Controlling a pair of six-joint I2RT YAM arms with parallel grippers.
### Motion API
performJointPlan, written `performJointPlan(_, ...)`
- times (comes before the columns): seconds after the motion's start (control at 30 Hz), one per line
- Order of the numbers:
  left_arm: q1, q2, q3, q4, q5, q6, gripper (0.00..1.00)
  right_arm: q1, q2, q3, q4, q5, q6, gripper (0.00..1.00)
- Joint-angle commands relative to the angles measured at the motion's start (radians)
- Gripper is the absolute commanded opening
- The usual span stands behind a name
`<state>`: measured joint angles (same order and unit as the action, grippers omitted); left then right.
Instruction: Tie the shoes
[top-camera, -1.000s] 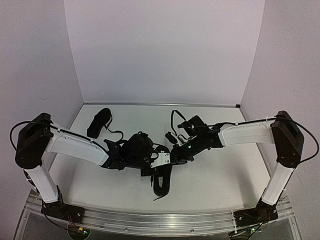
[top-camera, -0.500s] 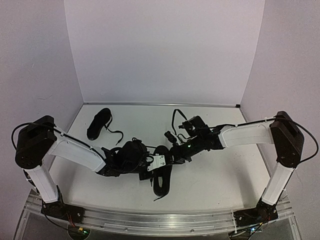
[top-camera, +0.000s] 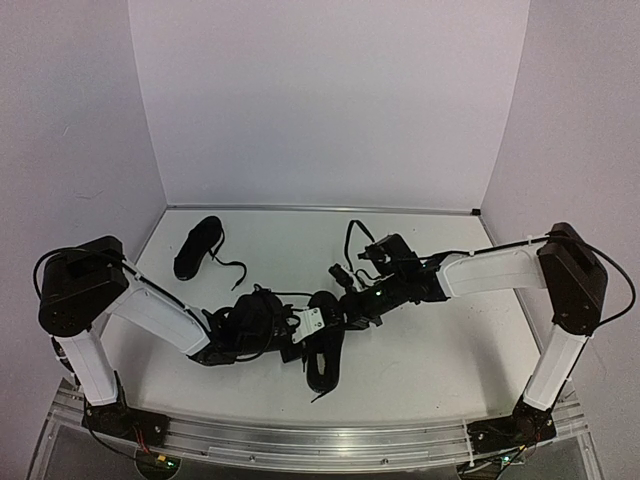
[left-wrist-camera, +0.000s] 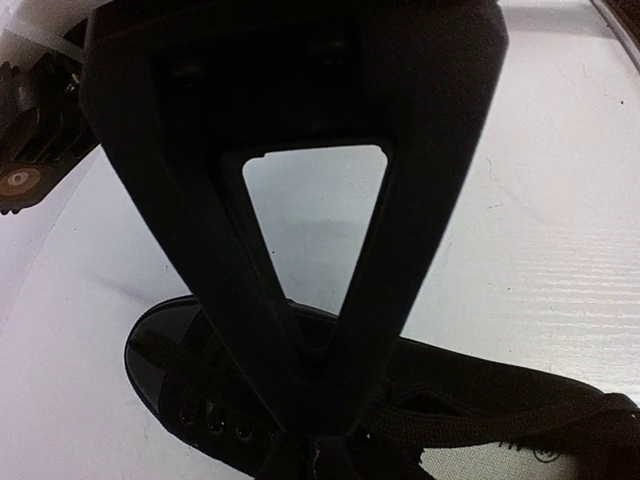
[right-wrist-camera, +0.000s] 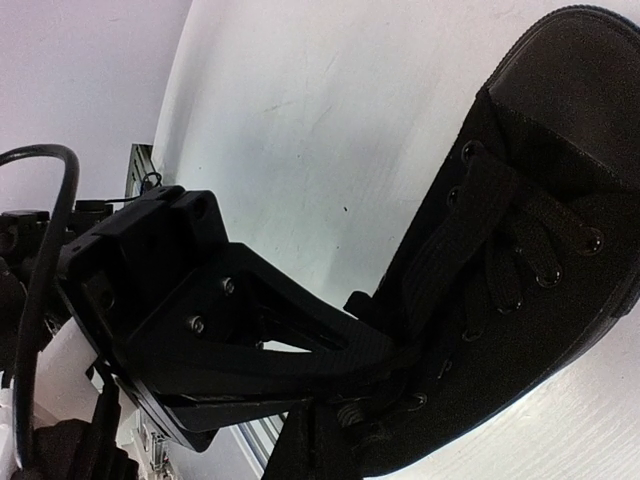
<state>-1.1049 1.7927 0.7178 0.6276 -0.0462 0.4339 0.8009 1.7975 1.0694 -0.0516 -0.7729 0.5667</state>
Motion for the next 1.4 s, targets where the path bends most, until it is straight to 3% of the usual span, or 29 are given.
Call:
performJointPlan(0.0, 0.002, -0.01, -0.018, 0.123, 0.03, -0.03, 0.0, -0.004, 0.013, -0.003, 0.032, -0.009, 0.007, 0.05)
performJointPlan(0.6, 0.002, 0.025, -0.037, 0.166, 0.042, -0.038, 0.0, -0.075, -0.101, -0.067, 0.032, 0.016, 0.003, 0.27)
performJointPlan(0.8, 0.001, 0.026, -0.032, 0.148, 0.042, -0.028, 0.0, -0.084, -0.067, -0.078, 0.033, 0.07, 0.033, 0.26)
performJointPlan(0.97, 0.001, 0.014, -0.032, 0.123, 0.039, -0.022, 0.0, -0.085, -0.01, -0.087, 0.032, 0.102, 0.063, 0.19)
performJointPlan(1.17, 0.001, -0.001, -0.033, 0.097, 0.032, -0.01, 0.0, -0.083, 0.026, -0.088, 0.044, 0.067, 0.059, 0.11)
performJointPlan(1.37, 0.001, 0.001, -0.028, 0.081, 0.031, -0.001, 0.0, -0.083, 0.036, -0.101, 0.163, -0.017, 0.088, 0.09)
